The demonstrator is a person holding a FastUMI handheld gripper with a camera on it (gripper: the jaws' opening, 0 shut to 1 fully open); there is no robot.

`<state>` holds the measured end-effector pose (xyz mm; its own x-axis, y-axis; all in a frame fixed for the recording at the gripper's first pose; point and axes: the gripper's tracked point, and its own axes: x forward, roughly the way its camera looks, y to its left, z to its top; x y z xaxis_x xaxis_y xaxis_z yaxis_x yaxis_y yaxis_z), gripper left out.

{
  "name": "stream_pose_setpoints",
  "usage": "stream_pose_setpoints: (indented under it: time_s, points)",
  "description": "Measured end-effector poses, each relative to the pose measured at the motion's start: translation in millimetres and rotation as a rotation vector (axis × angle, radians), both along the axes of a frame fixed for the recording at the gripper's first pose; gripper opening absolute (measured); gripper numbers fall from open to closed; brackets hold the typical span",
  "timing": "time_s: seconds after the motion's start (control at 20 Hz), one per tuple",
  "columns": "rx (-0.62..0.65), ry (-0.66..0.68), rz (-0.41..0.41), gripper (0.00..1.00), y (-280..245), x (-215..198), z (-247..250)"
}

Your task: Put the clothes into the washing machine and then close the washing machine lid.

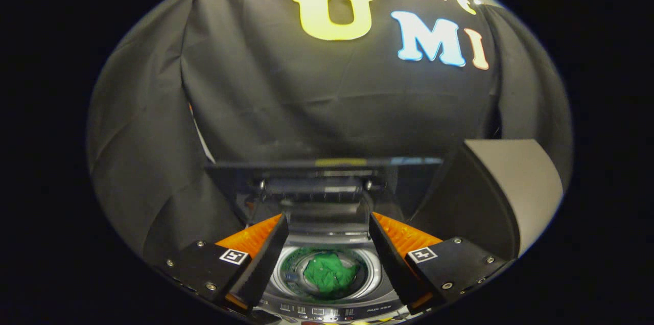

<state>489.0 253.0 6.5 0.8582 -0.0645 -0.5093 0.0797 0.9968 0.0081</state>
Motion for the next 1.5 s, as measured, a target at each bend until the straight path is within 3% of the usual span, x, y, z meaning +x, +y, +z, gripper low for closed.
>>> stream_pose_setpoints:
  time_s: [0.25, 0.75, 1.0, 1.5]
  points:
    - [0.016, -0.021, -0.030, 0.97, -15, 43, 37]
    - [0.052, 0.102, -0.014, 0.96, -28, 111, -2]
    - [0.038, 0.154, -0.011, 0.96, -28, 108, -15]
    - [0.003, 0.120, -0.002, 0.97, -21, 91, -22]
